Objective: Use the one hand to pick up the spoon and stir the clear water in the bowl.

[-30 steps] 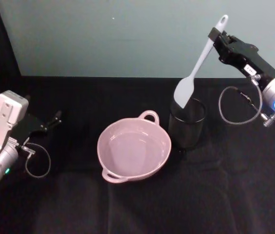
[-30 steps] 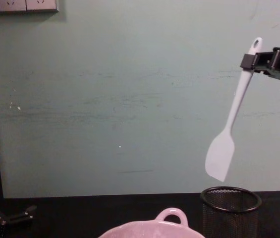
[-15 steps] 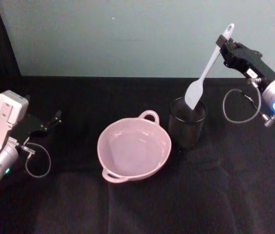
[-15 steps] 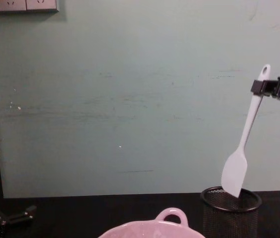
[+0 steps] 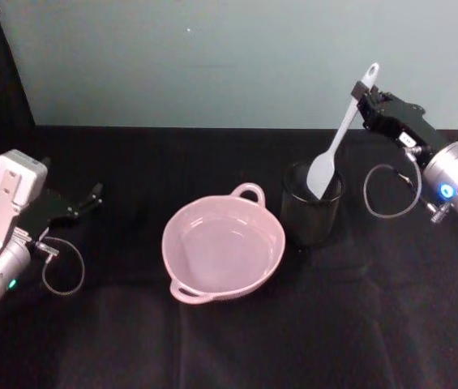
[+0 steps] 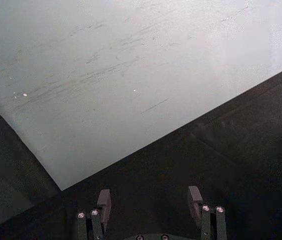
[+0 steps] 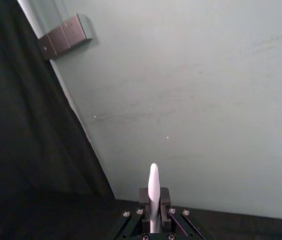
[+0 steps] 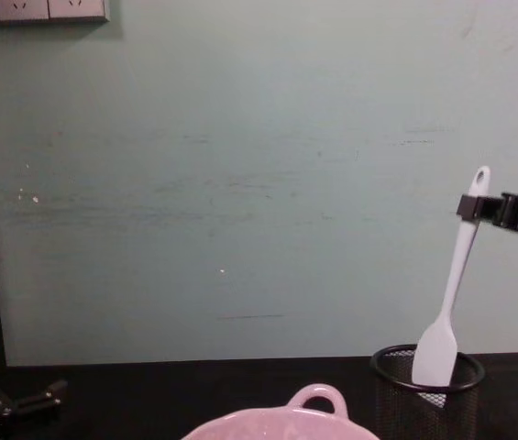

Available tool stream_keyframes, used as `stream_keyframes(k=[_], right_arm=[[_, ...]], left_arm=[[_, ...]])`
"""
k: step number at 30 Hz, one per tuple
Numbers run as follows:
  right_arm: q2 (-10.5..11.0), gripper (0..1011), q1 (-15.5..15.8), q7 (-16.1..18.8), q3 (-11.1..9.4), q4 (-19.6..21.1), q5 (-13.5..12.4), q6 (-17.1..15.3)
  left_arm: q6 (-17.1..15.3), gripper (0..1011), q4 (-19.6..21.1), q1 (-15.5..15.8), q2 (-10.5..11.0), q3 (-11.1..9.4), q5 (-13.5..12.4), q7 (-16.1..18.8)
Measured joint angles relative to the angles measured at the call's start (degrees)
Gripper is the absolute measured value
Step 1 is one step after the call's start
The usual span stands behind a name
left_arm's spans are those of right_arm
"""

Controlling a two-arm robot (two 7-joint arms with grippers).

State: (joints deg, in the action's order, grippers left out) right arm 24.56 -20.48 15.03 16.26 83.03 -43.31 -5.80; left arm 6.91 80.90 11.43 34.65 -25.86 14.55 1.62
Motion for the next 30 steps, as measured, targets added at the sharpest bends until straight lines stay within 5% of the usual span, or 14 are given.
stream_keyframes(k=[12, 30], right_arm=[[-1.8, 118, -0.4, 0.8, 0.7, -4.1, 2.8, 0.0], [-3.2, 118, -0.5, 2.6, 0.2, -5.8, 3.6, -0.8]], left_arm=[[0.0, 1011, 0.0, 0.0, 0.0, 0.0, 0.0, 0.0], [0.0, 1011, 0.0, 0.0, 0.0, 0.0, 0.0, 0.0]])
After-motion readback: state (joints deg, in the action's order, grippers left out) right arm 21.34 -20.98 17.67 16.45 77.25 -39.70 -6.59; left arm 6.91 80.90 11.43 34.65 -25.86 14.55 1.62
